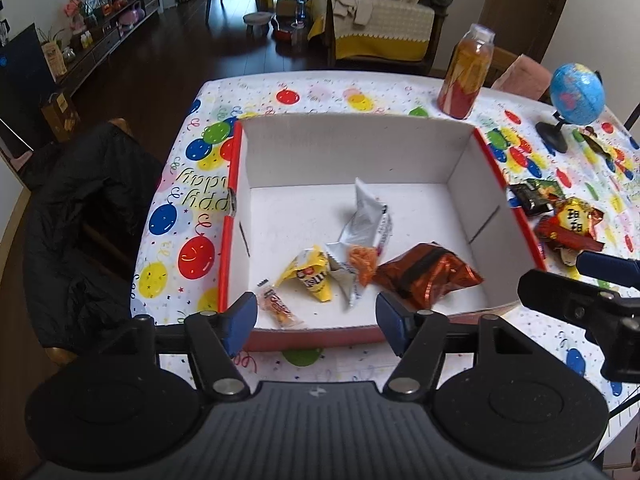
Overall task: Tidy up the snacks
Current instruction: 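Carry both packets into the red box and open both tools to release, then move both tools back over the remaining snack pile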
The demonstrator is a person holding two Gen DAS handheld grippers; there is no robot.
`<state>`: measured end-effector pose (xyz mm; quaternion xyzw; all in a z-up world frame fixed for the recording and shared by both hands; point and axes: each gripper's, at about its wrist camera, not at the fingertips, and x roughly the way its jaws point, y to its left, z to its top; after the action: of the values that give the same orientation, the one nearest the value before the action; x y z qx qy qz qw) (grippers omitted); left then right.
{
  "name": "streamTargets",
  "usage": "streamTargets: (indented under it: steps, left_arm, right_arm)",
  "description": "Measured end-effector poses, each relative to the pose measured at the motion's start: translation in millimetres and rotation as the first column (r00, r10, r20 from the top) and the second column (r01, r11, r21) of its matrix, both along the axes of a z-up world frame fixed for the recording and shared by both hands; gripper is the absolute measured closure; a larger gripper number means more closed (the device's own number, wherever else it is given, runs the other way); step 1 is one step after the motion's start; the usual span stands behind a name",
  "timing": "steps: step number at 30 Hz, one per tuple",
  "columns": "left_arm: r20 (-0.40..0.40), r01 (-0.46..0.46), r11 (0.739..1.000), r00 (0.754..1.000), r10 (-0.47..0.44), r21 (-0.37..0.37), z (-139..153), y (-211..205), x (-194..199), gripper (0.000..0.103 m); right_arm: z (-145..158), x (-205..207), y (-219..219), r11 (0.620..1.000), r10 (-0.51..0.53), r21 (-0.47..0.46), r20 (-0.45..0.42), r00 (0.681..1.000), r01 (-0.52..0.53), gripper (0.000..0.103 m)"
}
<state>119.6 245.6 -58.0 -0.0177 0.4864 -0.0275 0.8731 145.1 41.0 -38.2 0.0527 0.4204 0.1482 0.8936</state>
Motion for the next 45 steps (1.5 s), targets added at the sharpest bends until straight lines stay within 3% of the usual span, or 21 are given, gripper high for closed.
streamTargets:
  steps: [5, 9, 18, 22, 30, 37, 45]
  left_arm:
    - [0.028, 0.002, 1.0, 1.0, -0.002, -0.011, 9.3, -13.9, -14.6, 0.031]
    - [0.051, 0.005, 1.0, 0.999, -0.004, -0.021, 16.5, -29.1, -26.7, 0.021]
    - [0.081, 0.009, 0.999, 0.997, -0.005, -0.047, 26.5, -75.1, -42.8, 0.017]
    - [0.087, 0.022, 0.998, 0.996, -0.017, -0.057, 26.8, -102.6, -45.7, 0.007]
    - [0.072, 0.075, 0.993, 0.995, -0.068, -0.094, 18.7, -160.4, -47.4, 0.007]
    - [0.064, 0.124, 0.988, 0.991, -0.118, -0.092, 7.0, -211.1, -40.2, 0.007]
    - [0.029, 0.166, 0.985, 0.986, -0.164, -0.055, -12.8, -266.6, -16.9, 0.007]
  right_arm:
    - [7.3, -15.0, -16.3, 1.0, 0.0, 0.02, 0.02, 1.0, 0.0, 0.0]
    - [9.6, -24.8, -32.2, 1.0, 0.0, 0.016, 0.029, 1.0, -0.001, 0.0]
    - [13.8, -43.9, -87.6, 1.0, -0.01, 0.018, 0.061, 0.998, 0.009, 0.0]
    - [14.2, -55.2, -110.4, 1.0, -0.004, 0.002, 0.086, 0.996, 0.004, 0.0]
    - [13.3, -65.8, -173.8, 0.994, -0.098, 0.063, 0.103, 0.99, 0.091, 0.0]
    - [3.8, -62.7, -226.2, 0.99, -0.141, 0.003, 0.049, 0.989, 0.141, 0.001]
    - [-20.5, -51.5, -282.6, 0.976, -0.206, -0.062, 0.02, 0.978, 0.207, 0.008]
